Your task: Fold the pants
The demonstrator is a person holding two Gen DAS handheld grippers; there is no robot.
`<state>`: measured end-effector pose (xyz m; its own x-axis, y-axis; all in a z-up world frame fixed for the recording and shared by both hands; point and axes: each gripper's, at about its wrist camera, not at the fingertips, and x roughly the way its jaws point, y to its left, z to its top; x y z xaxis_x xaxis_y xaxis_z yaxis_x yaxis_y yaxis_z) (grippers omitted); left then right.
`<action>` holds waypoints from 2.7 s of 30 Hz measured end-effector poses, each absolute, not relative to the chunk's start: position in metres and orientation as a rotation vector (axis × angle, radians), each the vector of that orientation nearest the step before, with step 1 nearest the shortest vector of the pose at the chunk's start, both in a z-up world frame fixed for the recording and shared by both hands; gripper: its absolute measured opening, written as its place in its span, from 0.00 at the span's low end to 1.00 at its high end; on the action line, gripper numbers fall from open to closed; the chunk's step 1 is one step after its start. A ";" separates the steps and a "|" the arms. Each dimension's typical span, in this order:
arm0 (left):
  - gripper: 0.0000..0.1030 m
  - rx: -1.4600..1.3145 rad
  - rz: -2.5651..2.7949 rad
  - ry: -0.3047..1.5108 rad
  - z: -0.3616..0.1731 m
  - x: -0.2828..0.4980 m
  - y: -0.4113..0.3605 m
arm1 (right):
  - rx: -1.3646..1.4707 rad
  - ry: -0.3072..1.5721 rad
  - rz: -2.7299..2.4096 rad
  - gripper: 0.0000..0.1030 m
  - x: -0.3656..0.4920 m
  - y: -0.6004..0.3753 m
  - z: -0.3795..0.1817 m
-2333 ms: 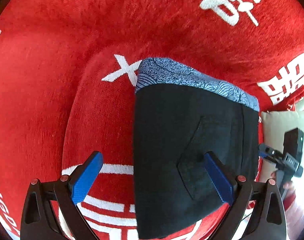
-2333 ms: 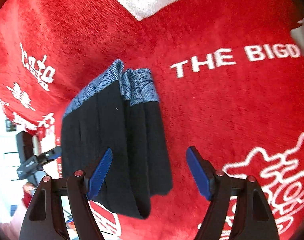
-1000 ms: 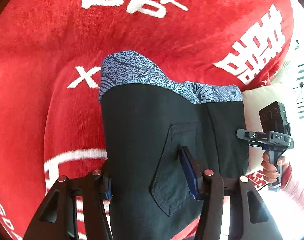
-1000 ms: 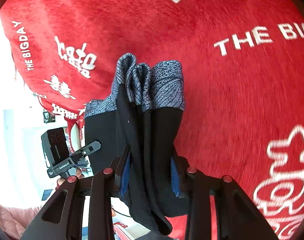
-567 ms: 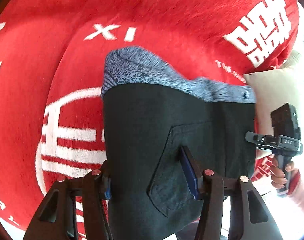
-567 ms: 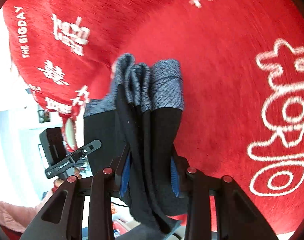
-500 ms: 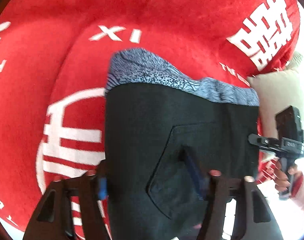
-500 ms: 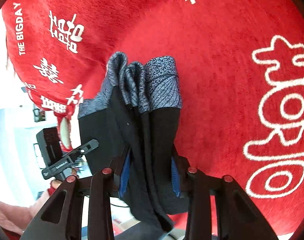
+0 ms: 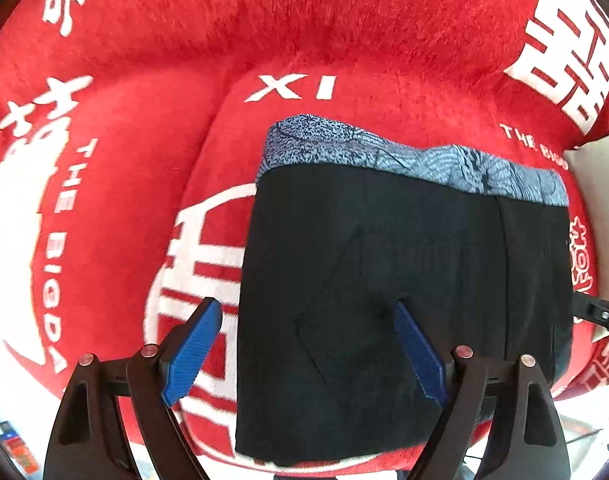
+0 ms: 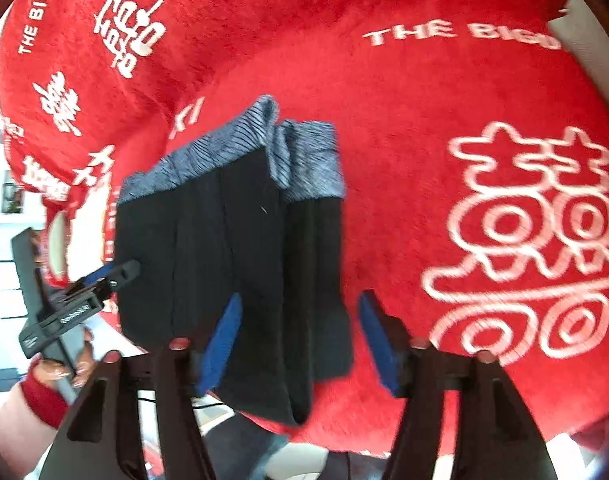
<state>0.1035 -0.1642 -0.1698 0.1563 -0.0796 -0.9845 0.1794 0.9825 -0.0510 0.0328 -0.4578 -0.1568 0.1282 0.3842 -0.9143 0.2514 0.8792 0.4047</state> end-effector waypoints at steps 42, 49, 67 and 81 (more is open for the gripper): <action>1.00 0.294 -0.242 1.402 -0.063 0.002 -0.161 | 0.218 1.421 -0.220 1.00 -0.031 -0.326 -0.028; 1.00 0.297 -0.241 1.415 -0.061 0.001 -0.165 | 0.178 1.443 -0.208 1.00 -0.030 -0.319 -0.028; 1.00 0.329 -0.235 1.399 -0.055 -0.004 -0.171 | 0.163 1.446 -0.201 1.00 -0.025 -0.319 -0.024; 1.00 0.338 -0.233 1.393 -0.054 -0.005 -0.174 | 0.156 1.440 -0.201 1.00 -0.023 -0.319 -0.023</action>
<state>-0.0053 -0.1736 -0.0542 0.1659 0.0375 -0.9854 0.3566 0.9294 0.0954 -0.0233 -0.3189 -0.0226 0.1187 -0.0429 -0.9920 0.2306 0.9729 -0.0145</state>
